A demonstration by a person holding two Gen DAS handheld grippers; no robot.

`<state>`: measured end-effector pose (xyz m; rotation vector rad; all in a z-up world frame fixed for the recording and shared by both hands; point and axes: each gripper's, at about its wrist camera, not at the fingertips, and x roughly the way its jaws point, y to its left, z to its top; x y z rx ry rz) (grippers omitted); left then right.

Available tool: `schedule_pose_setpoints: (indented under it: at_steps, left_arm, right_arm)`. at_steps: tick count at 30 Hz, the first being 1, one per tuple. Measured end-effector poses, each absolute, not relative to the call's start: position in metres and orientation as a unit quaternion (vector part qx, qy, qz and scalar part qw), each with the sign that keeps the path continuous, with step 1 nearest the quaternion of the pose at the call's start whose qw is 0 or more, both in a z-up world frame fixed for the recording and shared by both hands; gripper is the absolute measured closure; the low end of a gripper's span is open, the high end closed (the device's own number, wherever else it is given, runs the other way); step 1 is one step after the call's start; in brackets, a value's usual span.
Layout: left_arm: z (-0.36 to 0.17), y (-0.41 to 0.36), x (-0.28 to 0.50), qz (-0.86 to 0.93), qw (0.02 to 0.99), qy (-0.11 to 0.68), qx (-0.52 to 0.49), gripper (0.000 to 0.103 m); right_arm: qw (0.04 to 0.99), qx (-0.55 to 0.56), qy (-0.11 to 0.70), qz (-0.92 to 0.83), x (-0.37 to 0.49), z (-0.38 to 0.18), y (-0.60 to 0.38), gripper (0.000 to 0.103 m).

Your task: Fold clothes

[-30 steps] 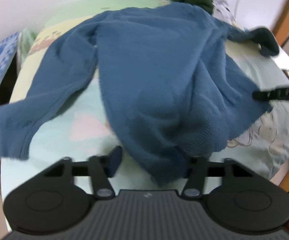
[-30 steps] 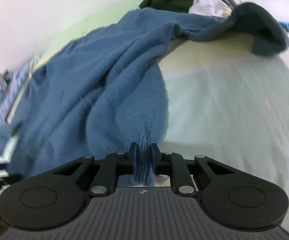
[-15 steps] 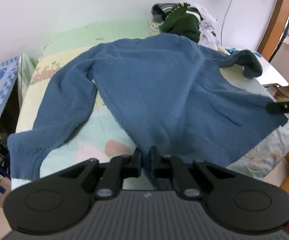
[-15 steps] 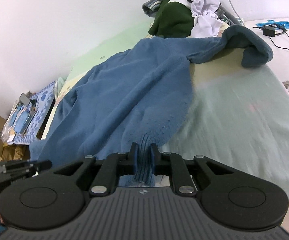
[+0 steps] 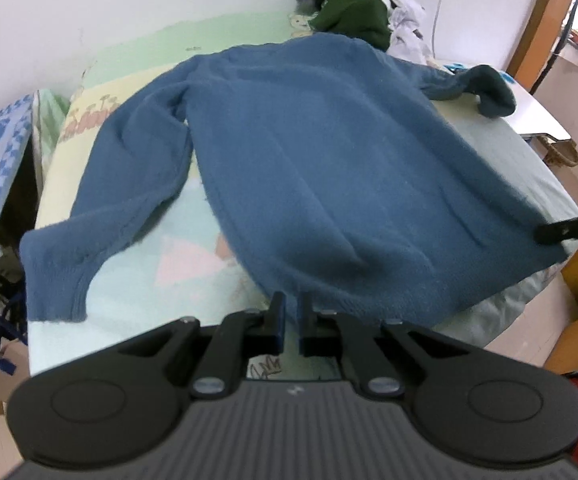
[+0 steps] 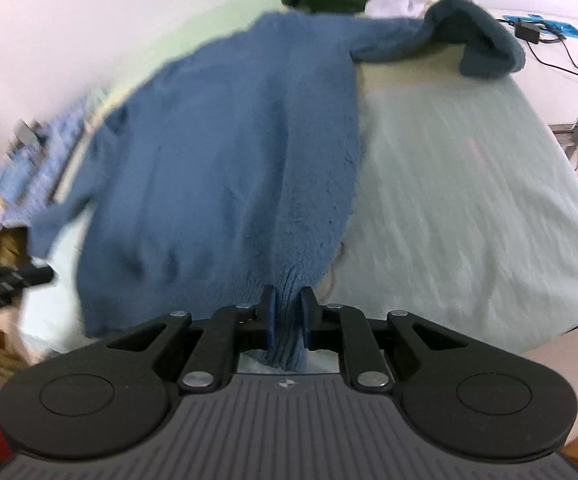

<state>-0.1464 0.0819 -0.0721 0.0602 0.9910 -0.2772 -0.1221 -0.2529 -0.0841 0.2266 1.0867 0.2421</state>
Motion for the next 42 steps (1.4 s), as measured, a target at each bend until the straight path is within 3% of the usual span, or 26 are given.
schedule_pose_setpoints:
  at_steps: [5, 7, 10, 12, 14, 15, 18, 19, 21, 31, 35, 37, 42]
  left_arm:
    - [-0.086, 0.093, -0.143, -0.124, 0.860, 0.494, 0.021, 0.075]
    - [-0.093, 0.093, -0.144, -0.130, 0.854, 0.503, 0.006, 0.062]
    - [-0.101, 0.084, -0.143, -0.144, 0.849, 0.509, 0.011, 0.048]
    - [-0.110, 0.076, -0.140, -0.147, 0.843, 0.518, 0.021, 0.054]
    - [-0.118, 0.070, -0.136, -0.154, 0.833, 0.530, 0.022, 0.071]
    - [-0.122, 0.068, -0.133, -0.159, 0.828, 0.537, 0.020, 0.086]
    - [-0.124, 0.067, -0.134, -0.161, 0.828, 0.538, 0.013, 0.098]
    - [-0.122, 0.067, -0.135, -0.160, 0.830, 0.534, 0.017, 0.098]
    - [-0.118, 0.067, -0.140, -0.162, 0.835, 0.526, 0.024, 0.099]
    - [-0.094, 0.076, -0.155, -0.179, 0.844, 0.505, 0.022, 0.099]
    - [-0.104, 0.077, -0.153, -0.172, 0.836, 0.520, 0.028, 0.099]
    - [-0.106, 0.079, -0.154, -0.170, 0.833, 0.526, 0.030, 0.097]
    - [-0.084, 0.100, -0.150, -0.137, 0.847, 0.512, 0.024, 0.095]
  right_arm:
    - [0.830, 0.084, 0.541, 0.104, -0.115, -0.097, -0.245, 0.084]
    - [0.830, 0.098, 0.540, 0.099, -0.113, -0.096, -0.248, 0.070]
    - [0.832, 0.118, 0.534, 0.094, -0.108, -0.096, -0.252, 0.063]
    - [0.833, 0.123, 0.531, 0.095, -0.106, -0.098, -0.250, 0.062]
    - [0.833, 0.112, 0.534, 0.093, -0.106, -0.102, -0.246, 0.062]
    - [0.833, 0.107, 0.535, 0.092, -0.106, -0.104, -0.244, 0.063]
    - [0.834, 0.090, 0.538, 0.089, -0.107, -0.110, -0.238, 0.078]
    - [0.834, 0.085, 0.539, 0.088, -0.107, -0.112, -0.236, 0.089]
    - [0.834, 0.074, 0.541, 0.087, -0.107, -0.116, -0.232, 0.091]
    - [0.824, 0.049, 0.556, 0.103, -0.112, -0.110, -0.239, 0.092]
    - [0.820, 0.047, 0.559, 0.110, -0.108, -0.114, -0.232, 0.085]
    - [0.815, 0.046, 0.565, 0.120, -0.103, -0.111, -0.236, 0.073]
    - [0.860, 0.062, 0.504, 0.050, -0.071, -0.078, -0.280, 0.073]
